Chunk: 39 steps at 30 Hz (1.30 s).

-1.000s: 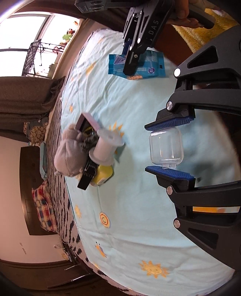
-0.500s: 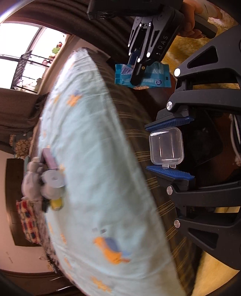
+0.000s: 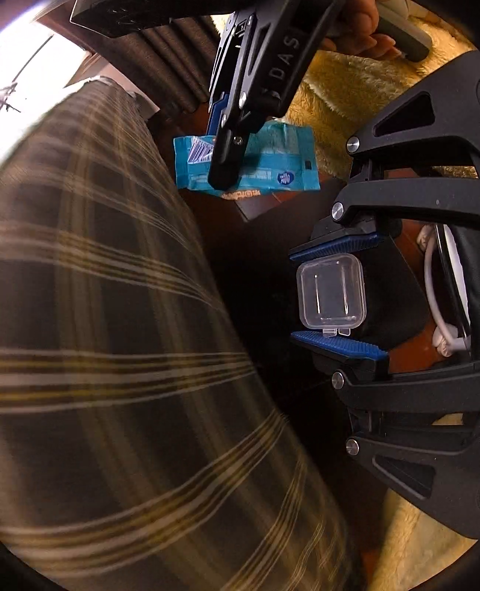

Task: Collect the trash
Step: 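Carry both held items down past the bed edge toward the floor bin, then open both grippers to drop the box and packet into the bin, then grasp the black scrunchie with the right gripper while the left grasps the white spool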

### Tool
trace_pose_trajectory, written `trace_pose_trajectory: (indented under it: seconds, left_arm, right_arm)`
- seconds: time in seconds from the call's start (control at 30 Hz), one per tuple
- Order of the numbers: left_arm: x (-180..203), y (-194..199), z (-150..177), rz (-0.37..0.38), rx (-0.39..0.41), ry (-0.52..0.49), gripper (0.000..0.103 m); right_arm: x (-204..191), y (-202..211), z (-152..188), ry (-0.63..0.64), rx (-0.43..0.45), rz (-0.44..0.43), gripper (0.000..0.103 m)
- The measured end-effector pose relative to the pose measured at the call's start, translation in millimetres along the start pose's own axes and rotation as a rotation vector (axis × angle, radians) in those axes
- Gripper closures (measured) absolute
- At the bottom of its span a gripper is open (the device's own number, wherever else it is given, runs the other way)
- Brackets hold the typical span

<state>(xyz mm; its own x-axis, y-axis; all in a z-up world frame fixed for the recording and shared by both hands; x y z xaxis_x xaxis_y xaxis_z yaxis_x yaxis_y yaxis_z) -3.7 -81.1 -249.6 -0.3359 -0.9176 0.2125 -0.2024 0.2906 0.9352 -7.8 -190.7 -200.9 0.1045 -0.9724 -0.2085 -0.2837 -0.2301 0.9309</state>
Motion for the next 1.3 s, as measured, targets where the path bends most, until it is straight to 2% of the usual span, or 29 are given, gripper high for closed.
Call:
trace_pose_trajectory:
  seconds: [0.13, 0.3, 0.4, 0.43, 0.5, 0.6, 0.73, 0.8, 0.87, 0.93, 1.03, 1.2, 1.3]
  left_arm:
    - [-4, -12, -3, -0.011, -0.009, 0.008, 0.066]
    - [-3, -16, -3, -0.007, 0.000, 0.010, 0.065]
    - [-4, -16, -3, -0.008, 0.000, 0.014, 0.061]
    - [-4, -16, -4, -0.007, 0.001, 0.016, 0.059]
    - [-3, -13, -3, -0.008, 0.008, 0.014, 0.054]
    - [-2, -4, -4, -0.017, 0.030, 0.006, 0.046]
    - [2, 13, -1, -0.039, 0.081, -0.013, 0.036]
    - [6, 26, 1, -0.063, 0.123, -0.035, 0.029]
    - [9, 42, -1, -0.080, 0.164, -0.048, 0.020]
    - [10, 57, -4, -0.094, 0.191, -0.049, 0.016]
    - [9, 80, -10, -0.108, 0.220, -0.031, 0.015]
    - [-2, 130, -30, -0.070, 0.292, 0.030, 0.015]
    - [-5, 158, -38, -0.091, 0.343, 0.015, 0.015]
  right_arm:
    - [-2, -22, 1, 0.011, -0.035, 0.026, 0.078]
    - [-4, -22, 0, 0.005, -0.006, 0.015, 0.076]
    - [-5, -24, 2, 0.002, -0.008, 0.016, 0.074]
    - [-5, -24, 3, 0.001, -0.006, 0.014, 0.071]
    - [-1, -26, 8, -0.002, 0.006, 0.011, 0.057]
    - [5, -18, 4, -0.014, 0.019, 0.014, 0.052]
    - [13, 3, -3, -0.048, 0.063, 0.011, 0.044]
    - [16, 20, -7, -0.058, 0.116, 0.021, 0.031]
    - [15, 38, -10, -0.052, 0.170, 0.036, 0.023]
    - [11, 59, -16, -0.023, 0.213, 0.057, 0.017]
    - [3, 90, -30, 0.026, 0.269, 0.088, 0.012]
    - [-3, 139, -52, 0.062, 0.357, 0.021, 0.007]
    - [-8, 158, -72, 0.086, 0.401, 0.060, 0.007]
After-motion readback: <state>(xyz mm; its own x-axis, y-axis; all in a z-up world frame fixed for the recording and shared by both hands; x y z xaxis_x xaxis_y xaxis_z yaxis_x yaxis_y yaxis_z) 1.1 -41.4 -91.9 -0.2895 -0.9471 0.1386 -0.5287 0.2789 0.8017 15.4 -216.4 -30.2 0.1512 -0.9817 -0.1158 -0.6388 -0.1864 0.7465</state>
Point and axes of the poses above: each gripper's, at about its wrist camera, not at the fingertips, and y roughly against the way its jaws point, x to its right, z to its underside, the point moved 2 cm from there along -y, roughly the way its jaws point, and after that the axes turned 8 degrees about -x, right-handed, at the moved point
